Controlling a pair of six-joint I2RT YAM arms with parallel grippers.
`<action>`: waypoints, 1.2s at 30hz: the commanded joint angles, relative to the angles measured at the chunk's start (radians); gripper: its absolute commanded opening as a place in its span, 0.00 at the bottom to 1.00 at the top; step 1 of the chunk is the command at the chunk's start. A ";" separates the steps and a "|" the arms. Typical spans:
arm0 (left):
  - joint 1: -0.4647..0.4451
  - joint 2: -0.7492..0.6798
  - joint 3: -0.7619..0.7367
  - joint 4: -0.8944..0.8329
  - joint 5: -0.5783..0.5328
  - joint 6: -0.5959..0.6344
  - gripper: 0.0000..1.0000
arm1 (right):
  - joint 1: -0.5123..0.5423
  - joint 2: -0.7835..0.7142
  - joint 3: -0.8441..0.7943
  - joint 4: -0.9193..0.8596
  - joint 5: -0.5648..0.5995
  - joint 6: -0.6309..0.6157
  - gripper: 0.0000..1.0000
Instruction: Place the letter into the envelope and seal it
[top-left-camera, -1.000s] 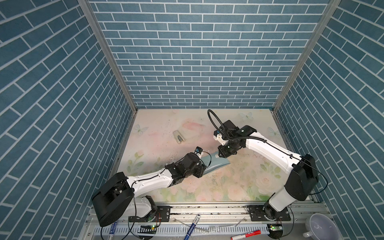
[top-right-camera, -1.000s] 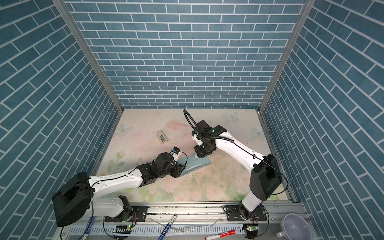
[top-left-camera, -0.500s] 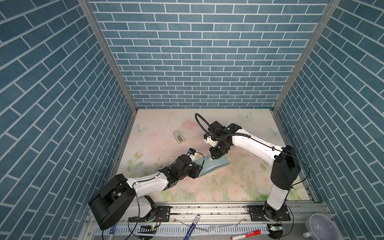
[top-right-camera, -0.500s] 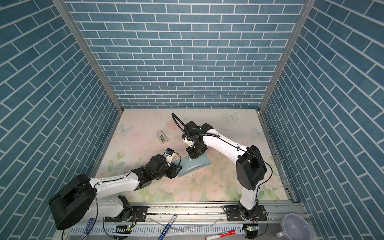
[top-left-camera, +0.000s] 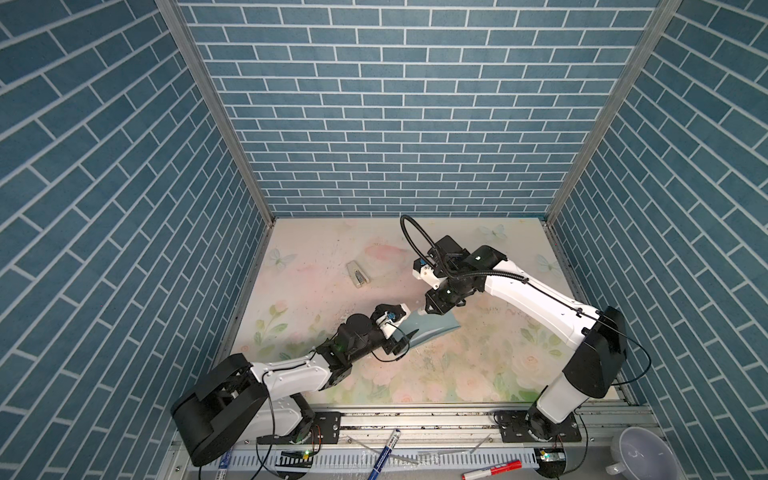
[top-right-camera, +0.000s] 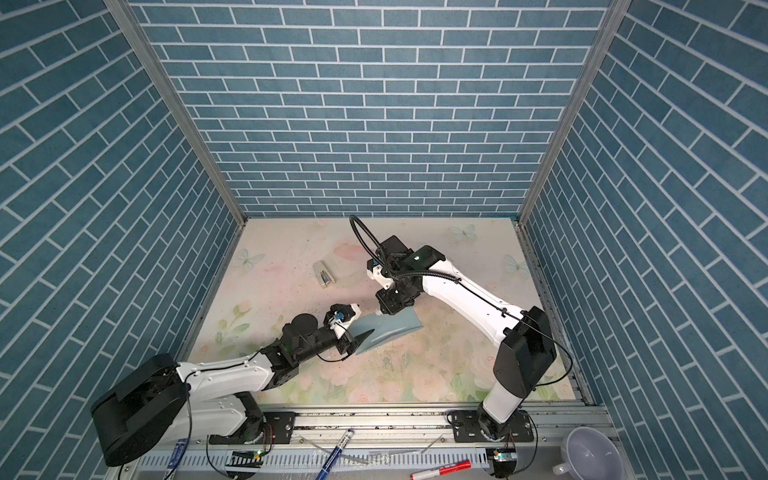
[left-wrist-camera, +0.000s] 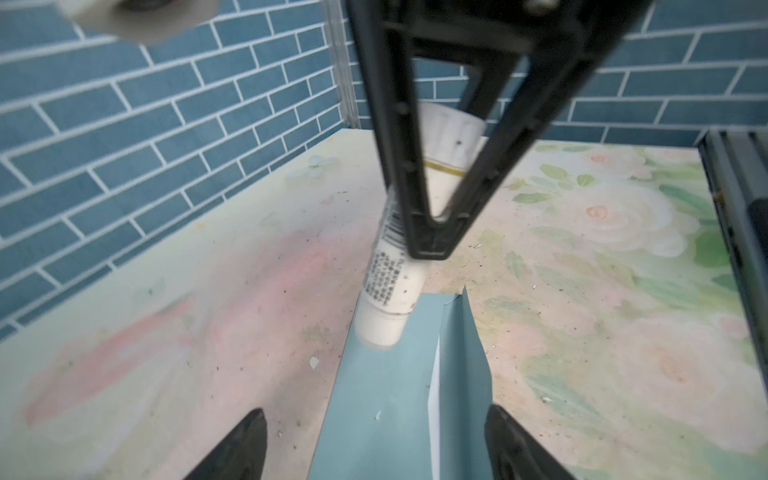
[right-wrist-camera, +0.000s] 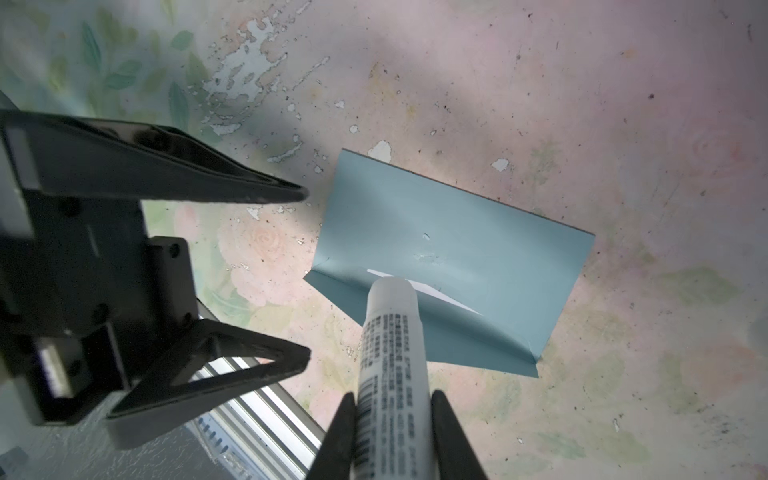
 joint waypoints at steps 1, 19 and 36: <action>-0.027 0.049 0.032 0.121 0.019 0.188 0.85 | -0.001 -0.020 -0.030 -0.001 -0.047 -0.008 0.00; -0.048 0.176 0.117 0.155 0.019 0.233 0.52 | 0.001 -0.010 -0.047 0.018 -0.110 0.004 0.00; -0.054 0.225 0.080 0.326 -0.011 0.092 0.00 | 0.000 -0.159 -0.152 0.200 -0.034 0.065 0.16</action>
